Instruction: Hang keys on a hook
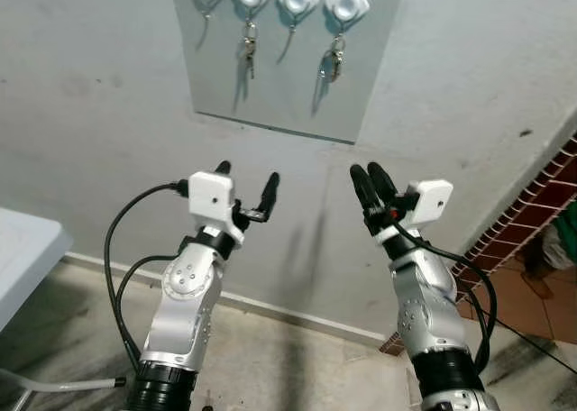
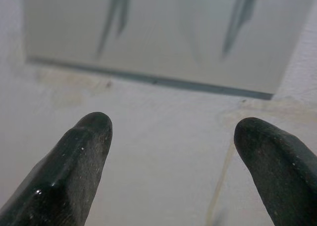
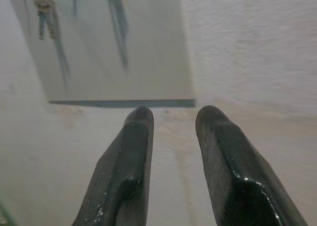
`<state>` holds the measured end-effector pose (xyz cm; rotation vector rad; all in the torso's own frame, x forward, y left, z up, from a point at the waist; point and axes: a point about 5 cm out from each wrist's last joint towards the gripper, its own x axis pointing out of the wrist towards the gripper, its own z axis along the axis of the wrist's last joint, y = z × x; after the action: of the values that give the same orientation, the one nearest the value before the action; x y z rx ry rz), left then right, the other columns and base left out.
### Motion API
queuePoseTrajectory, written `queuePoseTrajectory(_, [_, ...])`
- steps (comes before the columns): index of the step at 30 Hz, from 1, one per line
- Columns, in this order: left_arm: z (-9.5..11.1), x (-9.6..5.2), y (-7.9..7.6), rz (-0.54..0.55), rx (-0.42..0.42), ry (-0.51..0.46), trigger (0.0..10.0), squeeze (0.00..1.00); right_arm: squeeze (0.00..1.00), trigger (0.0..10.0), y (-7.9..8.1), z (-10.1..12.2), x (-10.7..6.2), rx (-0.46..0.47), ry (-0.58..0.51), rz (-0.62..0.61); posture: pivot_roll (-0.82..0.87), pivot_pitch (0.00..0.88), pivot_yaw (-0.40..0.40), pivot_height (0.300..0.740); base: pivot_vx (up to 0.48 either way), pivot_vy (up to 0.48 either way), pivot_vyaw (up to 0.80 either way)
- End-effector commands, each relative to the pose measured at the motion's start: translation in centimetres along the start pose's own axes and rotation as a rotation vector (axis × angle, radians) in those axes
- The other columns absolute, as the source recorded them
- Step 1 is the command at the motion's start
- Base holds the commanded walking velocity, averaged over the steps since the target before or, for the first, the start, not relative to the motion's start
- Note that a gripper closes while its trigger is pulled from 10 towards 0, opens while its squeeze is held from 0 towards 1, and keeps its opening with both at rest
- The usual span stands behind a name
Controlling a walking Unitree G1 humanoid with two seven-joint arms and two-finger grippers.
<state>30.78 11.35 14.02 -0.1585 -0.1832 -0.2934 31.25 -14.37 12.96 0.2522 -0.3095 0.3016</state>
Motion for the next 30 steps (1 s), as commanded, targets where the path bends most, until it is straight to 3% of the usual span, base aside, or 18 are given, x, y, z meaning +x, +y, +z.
queuePoseTrajectory(1, [-0.9, -0.7, 1.4, 0.063, -0.032, 0.033, 10.0, 0.0, 0.0, 10.0, -1.0, -0.1, -1.6, -0.052, 0.003, -0.068, -0.05, 0.052, -0.003, 0.732, 0.0, 0.0, 0.0])
queuePoseTrajectory(5, [-1.4, -1.3, 2.6, 0.124, 0.002, 0.039, 10.0, 0.0, 0.0, 10.0, -2.1, -0.5, -3.6, -0.077, 0.043, -0.165, -0.06, 0.038, 0.007, 0.732, 0.0, 0.0, 0.0])
queuePoseTrajectory(9, [-1.5, -1.6, 3.3, 0.16, -0.016, 0.04, 10.0, 0.0, 0.0, 10.0, -2.8, -1.0, -5.0, -0.115, 0.089, -0.25, -0.06, 0.032, 0.011, 0.732, 0.0, 0.0, 0.0])
queuePoseTrajectory(14, [-1.9, -2.0, 3.7, 0.18, -0.042, 0.048, 10.0, 0.0, 0.0, 10.0, -3.8, -2.6, -7.2, -0.206, 0.244, -0.352, -0.06, 0.037, 0.012, 0.732, 0.0, 0.0, 0.0])
queuePoseTrajectory(20, [-2.6, -2.4, 4.6, 0.218, -0.072, 0.061, 10.0, 0.0, 0.0, 10.0, -3.0, -3.4, -7.9, -0.201, 0.274, -0.37, -0.08, 0.021, 0.03, 0.732, 0.0, 0.0, 0.0])
queuePoseTrajectory(30, [-2.7, -2.9, 5.1, 0.206, -0.05, 0.074, 10.0, 0.0, 0.0, 10.0, -2.5, -3.1, -8.1, -0.288, 0.298, -0.33, -0.09, 0.021, 0.036, 0.732, 0.0, 0.0, 0.0])
